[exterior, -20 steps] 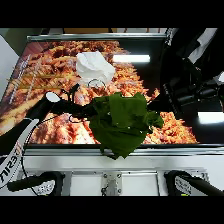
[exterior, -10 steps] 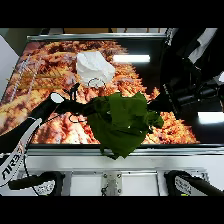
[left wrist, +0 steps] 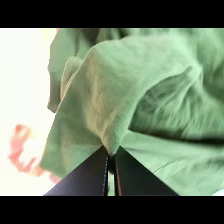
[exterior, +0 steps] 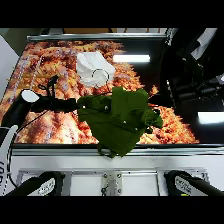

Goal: Fold the clothes and pants, and hang the long-sleeved shirts on hangers.

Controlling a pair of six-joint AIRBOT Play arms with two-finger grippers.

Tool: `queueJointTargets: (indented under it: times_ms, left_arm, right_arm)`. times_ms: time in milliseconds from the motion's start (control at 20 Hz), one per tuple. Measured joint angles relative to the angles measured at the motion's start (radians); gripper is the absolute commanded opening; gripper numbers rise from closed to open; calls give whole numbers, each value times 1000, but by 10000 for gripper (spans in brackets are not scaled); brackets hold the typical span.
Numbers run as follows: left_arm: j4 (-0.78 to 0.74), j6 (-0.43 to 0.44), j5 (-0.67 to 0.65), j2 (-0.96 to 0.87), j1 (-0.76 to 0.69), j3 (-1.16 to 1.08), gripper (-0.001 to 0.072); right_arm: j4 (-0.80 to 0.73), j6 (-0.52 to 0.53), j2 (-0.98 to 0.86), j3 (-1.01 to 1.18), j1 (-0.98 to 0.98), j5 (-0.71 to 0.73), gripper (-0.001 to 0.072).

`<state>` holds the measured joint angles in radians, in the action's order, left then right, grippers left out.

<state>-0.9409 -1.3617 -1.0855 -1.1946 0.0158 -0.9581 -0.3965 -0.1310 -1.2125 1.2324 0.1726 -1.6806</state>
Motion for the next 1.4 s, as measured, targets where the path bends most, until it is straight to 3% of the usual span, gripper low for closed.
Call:
queueJointTargets:
  times_ms: [500, 900, 1400]
  left_arm:
    - [-81, 0, -114, 165, 13, 0, 12]
    - [-88, 0, -116, 206, 20, 0, 12]
    - [-88, 0, -120, 167, 20, -1, 12]
  right_arm:
    - [-23, -66, 0, 0, 28, 131, 3]
    - [-29, -80, 4, 0, 27, 26, 2]
    - [87, -79, 23, 0, 27, 92, 2]
